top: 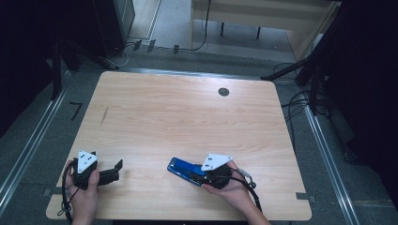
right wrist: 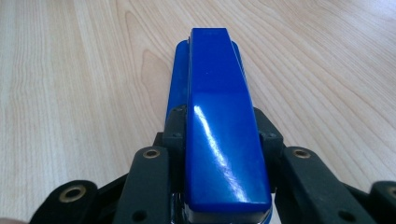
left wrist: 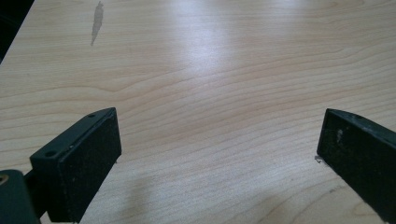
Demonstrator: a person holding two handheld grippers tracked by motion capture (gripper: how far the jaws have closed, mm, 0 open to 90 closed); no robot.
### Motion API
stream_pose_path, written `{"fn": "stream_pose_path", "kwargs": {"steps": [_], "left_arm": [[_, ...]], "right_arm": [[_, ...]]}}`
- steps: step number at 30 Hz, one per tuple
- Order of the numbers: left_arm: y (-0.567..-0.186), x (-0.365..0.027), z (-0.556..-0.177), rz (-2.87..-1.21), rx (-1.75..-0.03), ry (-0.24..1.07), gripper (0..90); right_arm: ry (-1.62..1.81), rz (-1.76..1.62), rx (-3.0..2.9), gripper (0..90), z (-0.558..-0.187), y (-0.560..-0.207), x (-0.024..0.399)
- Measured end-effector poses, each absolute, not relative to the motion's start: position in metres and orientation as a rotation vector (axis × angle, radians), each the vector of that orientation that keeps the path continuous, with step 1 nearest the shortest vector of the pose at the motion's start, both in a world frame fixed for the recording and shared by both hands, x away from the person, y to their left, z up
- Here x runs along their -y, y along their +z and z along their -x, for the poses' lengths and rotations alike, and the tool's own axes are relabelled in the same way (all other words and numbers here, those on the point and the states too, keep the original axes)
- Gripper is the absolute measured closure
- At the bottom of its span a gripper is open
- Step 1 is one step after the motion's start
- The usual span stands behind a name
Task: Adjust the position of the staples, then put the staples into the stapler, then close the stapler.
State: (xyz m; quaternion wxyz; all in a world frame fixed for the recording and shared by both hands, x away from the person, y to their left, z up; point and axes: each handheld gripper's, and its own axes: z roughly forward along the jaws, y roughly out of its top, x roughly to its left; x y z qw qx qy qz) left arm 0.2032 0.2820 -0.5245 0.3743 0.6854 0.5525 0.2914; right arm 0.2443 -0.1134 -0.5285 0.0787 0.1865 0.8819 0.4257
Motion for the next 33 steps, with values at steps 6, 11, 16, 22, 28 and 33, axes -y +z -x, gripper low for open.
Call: {"fn": "stream_pose_path", "kwargs": {"steps": [6, 11, 16, 22, 28, 33], "left_arm": [[-0.524, -0.28, -0.202, -1.766, -1.398, 0.773, 0.0], [-0.524, -0.278, -0.202, -1.778, -1.392, 0.778, 0.0], [-0.524, -0.274, -0.201, -1.789, -1.376, 0.786, 0.0], [-0.523, -0.261, -0.198, -1.789, -1.335, 0.734, 0.0], [-0.518, -0.238, -0.195, -1.819, -1.271, 0.682, 0.1], [-0.518, -0.202, -0.19, -1.865, -1.208, 0.619, 12.0]], "right_arm": [[1.262, -0.553, -2.646, 67.0, -0.239, -0.528, 0.121], [1.299, -0.551, -2.613, 58.4, -0.234, -0.529, 0.126], [1.386, -0.647, -2.553, 50.7, -0.23, -0.521, 0.138], [1.442, -0.696, -2.491, 50.3, -0.219, -0.514, 0.158], [1.513, -0.741, -2.425, 52.1, -0.207, -0.509, 0.177], [1.525, -0.796, -2.391, 56.5, -0.199, -0.511, 0.192]]}}
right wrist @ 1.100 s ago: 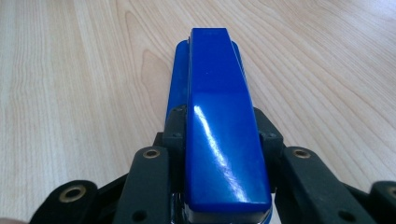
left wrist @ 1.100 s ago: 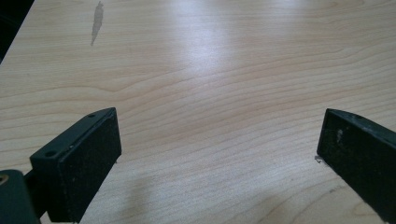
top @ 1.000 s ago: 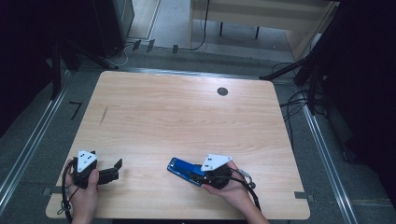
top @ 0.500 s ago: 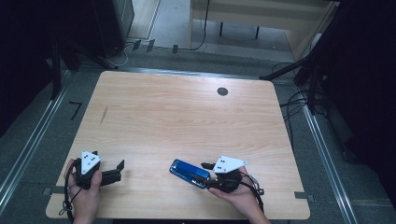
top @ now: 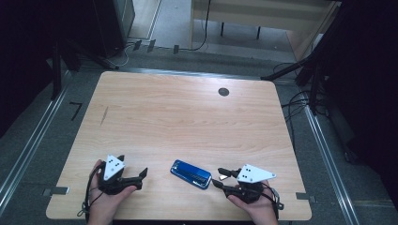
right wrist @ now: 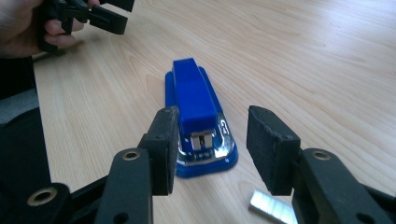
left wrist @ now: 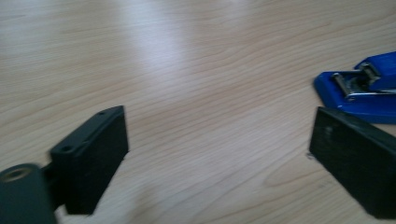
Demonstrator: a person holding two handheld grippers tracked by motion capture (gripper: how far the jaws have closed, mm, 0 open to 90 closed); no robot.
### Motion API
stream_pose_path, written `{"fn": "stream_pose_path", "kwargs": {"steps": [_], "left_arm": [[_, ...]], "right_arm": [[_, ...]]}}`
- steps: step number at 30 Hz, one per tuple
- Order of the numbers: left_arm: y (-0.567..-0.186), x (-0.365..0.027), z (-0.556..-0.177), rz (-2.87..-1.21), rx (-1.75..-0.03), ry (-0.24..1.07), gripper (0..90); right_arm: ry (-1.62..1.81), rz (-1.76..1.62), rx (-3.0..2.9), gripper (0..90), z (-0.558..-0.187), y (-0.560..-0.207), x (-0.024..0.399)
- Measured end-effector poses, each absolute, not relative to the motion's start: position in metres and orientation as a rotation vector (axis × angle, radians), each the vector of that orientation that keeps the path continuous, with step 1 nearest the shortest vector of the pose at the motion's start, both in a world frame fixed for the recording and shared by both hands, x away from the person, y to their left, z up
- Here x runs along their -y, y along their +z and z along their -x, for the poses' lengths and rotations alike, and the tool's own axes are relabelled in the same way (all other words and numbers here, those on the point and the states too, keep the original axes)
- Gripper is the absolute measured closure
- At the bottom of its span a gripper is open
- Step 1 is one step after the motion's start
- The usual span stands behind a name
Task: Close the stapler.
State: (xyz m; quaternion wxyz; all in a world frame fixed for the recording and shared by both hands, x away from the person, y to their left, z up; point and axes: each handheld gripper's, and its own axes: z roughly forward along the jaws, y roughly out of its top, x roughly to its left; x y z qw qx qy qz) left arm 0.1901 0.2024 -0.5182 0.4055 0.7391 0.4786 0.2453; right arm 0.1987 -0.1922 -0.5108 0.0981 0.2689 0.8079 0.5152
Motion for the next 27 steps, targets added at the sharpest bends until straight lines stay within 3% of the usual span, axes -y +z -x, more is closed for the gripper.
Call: {"fn": "stream_pose_path", "kwargs": {"steps": [3, 6, 8, 10, 12, 13, 14, 15, 19, 27], "left_arm": [[-0.518, -0.192, -0.19, -1.882, -1.182, 0.579, 17.2], [-0.519, -0.176, -0.189, -1.879, -1.152, 0.557, 30.8], [-0.518, -0.164, -0.187, -1.878, -1.125, 0.552, 40.3], [-0.519, -0.159, -0.187, -1.879, -1.111, 0.534, 43.3], [-0.52, -0.151, -0.185, -1.896, -1.069, 0.497, 59.6], [-0.521, -0.148, -0.185, -1.904, -1.055, 0.477, 59.6], [-0.522, -0.145, -0.185, -1.909, -1.045, 0.456, 68.4], [-0.522, -0.141, -0.185, -1.919, -1.048, 0.431, 68.4], [-0.525, -0.129, -0.187, -1.991, -0.965, 0.339, 86.7], [-0.528, -0.107, -0.189, -2.043, -0.901, 0.308, 90.0]], "right_arm": [[1.512, -0.826, -2.374, 59.4, -0.197, -0.513, 0.195], [1.506, -0.887, -2.327, 62.6, -0.195, -0.513, 0.198], [1.553, -0.914, -2.323, 69.6, -0.195, -0.514, 0.201], [1.553, -0.918, -2.325, 70.8, -0.194, -0.514, 0.201], [1.536, -0.933, -2.336, 78.3, -0.193, -0.516, 0.2], [1.536, -0.933, -2.336, 78.3, -0.193, -0.516, 0.2], [1.534, -0.933, -2.349, 81.9, -0.193, -0.516, 0.198], [1.534, -0.933, -2.349, 81.9, -0.193, -0.516, 0.198], [1.517, -0.946, -2.405, 90.0, -0.193, -0.519, 0.19], [1.442, -0.959, -2.445, 90.0, -0.193, -0.526, 0.183]]}}
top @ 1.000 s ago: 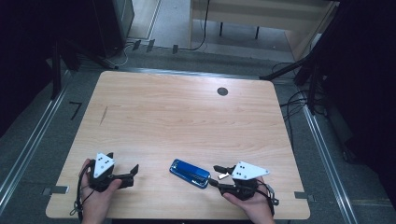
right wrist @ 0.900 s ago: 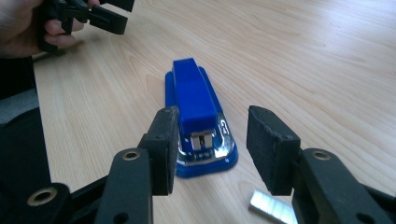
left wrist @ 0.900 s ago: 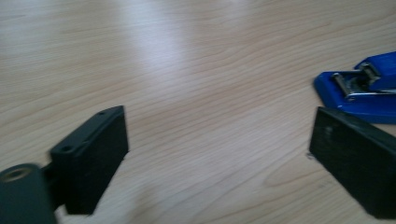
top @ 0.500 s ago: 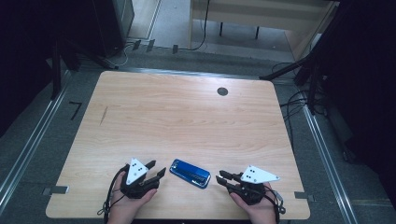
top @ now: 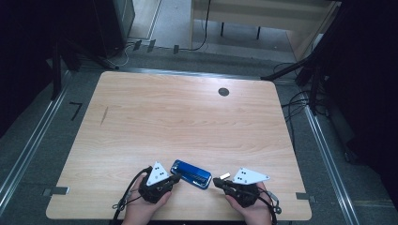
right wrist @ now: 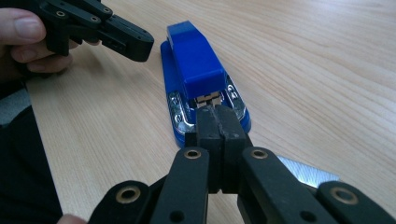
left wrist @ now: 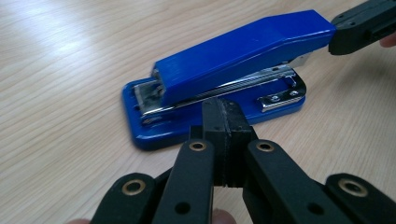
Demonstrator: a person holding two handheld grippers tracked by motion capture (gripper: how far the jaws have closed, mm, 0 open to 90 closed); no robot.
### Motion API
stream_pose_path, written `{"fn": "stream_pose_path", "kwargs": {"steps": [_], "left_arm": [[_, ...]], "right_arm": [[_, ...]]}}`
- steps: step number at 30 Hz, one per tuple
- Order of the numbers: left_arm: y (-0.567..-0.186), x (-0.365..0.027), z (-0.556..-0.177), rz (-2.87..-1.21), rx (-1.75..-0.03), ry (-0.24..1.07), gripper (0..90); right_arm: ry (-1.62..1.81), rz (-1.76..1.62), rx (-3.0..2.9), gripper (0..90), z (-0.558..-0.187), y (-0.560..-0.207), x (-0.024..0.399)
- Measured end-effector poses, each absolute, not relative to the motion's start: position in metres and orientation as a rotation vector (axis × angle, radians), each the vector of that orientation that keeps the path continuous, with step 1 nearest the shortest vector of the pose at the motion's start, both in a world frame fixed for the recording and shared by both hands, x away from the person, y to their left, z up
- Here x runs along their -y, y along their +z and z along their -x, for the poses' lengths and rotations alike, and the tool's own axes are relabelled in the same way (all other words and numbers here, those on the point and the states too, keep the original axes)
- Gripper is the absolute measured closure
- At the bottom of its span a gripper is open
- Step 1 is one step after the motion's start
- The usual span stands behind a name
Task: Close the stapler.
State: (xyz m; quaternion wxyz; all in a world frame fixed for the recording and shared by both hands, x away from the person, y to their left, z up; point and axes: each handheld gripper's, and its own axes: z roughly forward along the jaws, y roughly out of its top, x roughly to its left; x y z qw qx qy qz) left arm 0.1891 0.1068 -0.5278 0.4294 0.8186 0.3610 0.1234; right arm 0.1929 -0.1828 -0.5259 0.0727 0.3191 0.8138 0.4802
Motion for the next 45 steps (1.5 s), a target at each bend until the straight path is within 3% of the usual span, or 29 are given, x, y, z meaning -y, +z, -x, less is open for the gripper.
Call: {"fn": "stream_pose_path", "kwargs": {"steps": [20, 45], "left_arm": [[-0.534, -0.073, -0.195, -2.09, -0.815, 0.3, 90.0], [-0.535, -0.075, -0.196, -2.095, -0.835, 0.29, 90.0]], "right_arm": [[1.399, -0.943, -2.476, 90.0, -0.201, -0.532, 0.174], [1.418, -0.909, -2.462, 90.0, -0.2, -0.527, 0.171]]}}
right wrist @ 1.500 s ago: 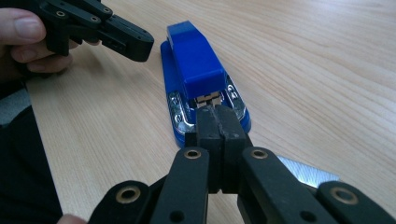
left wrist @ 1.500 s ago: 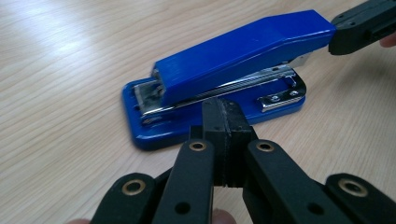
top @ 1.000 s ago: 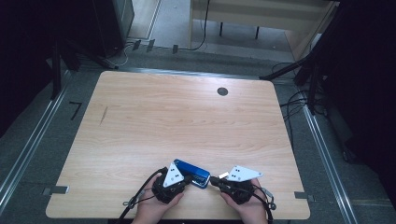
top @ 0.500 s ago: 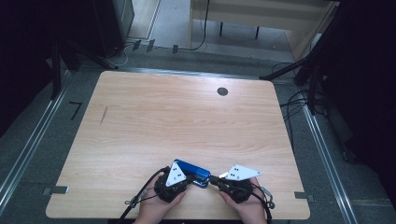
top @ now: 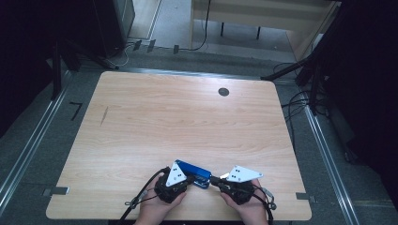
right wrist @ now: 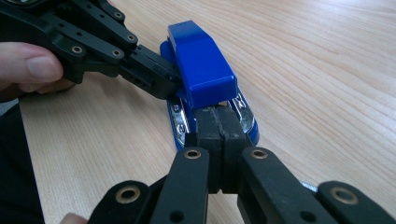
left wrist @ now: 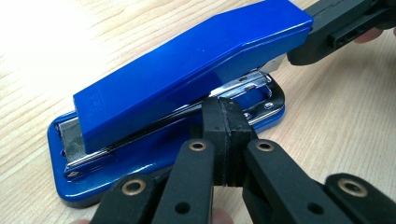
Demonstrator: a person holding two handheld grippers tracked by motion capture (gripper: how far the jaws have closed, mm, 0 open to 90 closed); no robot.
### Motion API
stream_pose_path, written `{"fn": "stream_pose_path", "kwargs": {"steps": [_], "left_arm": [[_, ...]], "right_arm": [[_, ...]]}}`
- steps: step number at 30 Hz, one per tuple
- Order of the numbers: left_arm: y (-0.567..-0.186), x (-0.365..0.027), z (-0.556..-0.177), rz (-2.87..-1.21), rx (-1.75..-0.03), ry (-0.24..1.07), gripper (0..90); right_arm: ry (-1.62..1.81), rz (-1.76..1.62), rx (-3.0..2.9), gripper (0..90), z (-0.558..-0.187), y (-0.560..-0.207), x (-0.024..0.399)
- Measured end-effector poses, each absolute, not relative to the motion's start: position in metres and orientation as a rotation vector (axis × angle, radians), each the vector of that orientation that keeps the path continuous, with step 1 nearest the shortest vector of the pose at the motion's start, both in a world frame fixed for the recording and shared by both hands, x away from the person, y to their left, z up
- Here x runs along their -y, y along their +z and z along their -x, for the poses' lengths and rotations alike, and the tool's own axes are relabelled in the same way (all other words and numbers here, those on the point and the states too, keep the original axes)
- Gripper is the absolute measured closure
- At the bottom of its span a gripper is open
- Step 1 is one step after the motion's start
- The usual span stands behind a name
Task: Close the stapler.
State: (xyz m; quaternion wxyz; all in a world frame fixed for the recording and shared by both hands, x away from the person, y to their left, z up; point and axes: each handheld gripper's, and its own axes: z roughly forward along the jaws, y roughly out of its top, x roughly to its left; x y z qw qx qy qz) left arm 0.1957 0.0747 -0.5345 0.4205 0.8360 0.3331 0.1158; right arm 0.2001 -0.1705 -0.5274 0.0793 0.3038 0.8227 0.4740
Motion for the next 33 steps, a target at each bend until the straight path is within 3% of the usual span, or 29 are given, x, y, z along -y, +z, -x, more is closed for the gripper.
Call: {"fn": "stream_pose_path", "kwargs": {"steps": [33], "left_arm": [[-0.535, -0.071, -0.191, -2.114, -0.808, 0.36, 90.0]], "right_arm": [[1.495, -0.817, -2.396, 90.0, -0.206, -0.49, 0.158]]}}
